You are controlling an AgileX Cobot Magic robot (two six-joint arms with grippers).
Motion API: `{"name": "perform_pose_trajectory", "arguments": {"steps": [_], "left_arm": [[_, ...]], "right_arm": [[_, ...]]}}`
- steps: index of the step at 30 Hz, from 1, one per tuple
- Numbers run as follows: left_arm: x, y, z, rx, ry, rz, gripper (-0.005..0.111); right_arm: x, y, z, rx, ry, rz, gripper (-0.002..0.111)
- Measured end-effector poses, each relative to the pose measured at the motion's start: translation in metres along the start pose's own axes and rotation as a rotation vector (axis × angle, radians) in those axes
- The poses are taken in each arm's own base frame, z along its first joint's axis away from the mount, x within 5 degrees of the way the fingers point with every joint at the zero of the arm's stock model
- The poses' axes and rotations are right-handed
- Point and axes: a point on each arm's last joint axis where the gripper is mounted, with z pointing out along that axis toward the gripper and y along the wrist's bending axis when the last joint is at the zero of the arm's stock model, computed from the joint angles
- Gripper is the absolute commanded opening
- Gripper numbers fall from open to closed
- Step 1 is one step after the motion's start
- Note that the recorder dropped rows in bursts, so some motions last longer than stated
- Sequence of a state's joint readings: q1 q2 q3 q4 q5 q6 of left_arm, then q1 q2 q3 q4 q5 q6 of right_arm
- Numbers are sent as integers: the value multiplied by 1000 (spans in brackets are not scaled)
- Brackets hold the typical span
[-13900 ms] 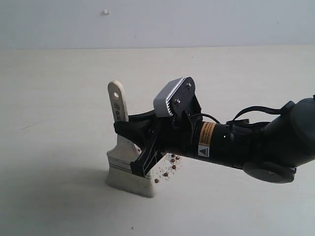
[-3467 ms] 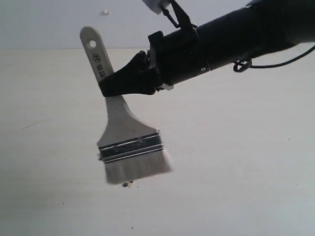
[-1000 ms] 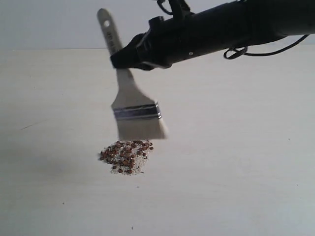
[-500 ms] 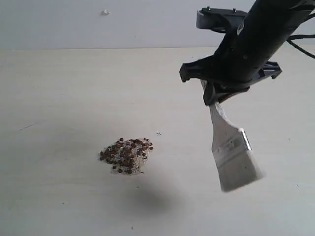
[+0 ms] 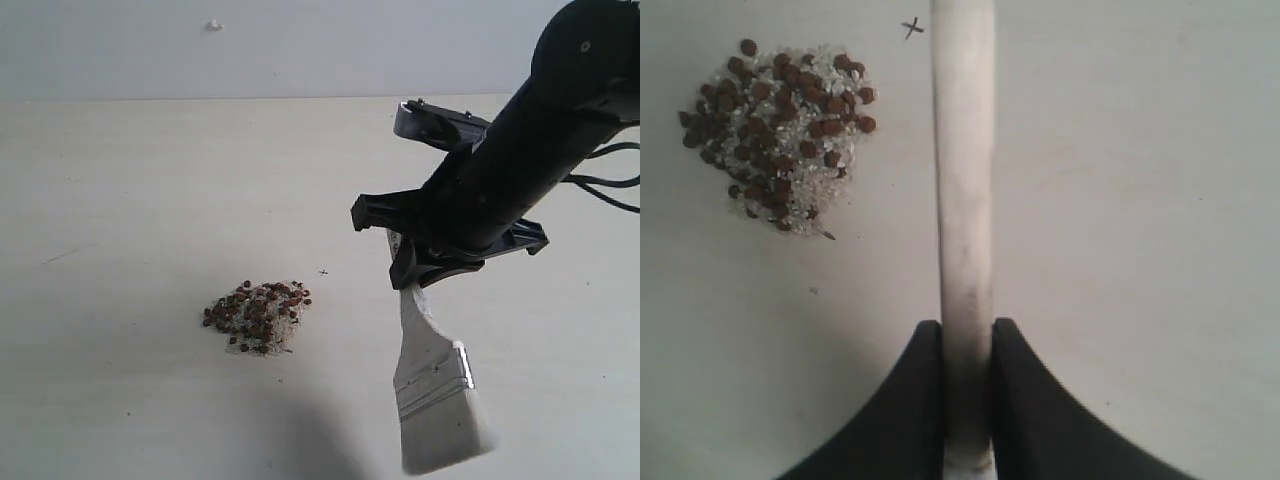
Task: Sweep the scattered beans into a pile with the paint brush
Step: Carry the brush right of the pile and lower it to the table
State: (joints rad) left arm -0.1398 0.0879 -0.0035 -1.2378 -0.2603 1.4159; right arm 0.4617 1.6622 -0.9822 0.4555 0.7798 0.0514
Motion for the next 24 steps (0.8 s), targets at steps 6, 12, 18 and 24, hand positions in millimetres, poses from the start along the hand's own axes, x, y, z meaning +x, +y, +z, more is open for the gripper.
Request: {"name": "perform_pose_trajectory", "arguments": {"steps": [6, 12, 18, 24], "left_arm": [[0, 0, 0, 0, 0, 0, 0], [0, 0, 0, 0, 0, 0, 0], [0, 0, 0, 0, 0, 0, 0], [0, 0, 0, 0, 0, 0, 0]], "right_arm": [[-5, 1, 14, -88, -20, 19, 0], [-14, -16, 29, -100, -4, 70, 0], [-18, -26, 45, -83, 18, 65, 0], [-20, -33, 66, -81, 38, 111, 0]]}}
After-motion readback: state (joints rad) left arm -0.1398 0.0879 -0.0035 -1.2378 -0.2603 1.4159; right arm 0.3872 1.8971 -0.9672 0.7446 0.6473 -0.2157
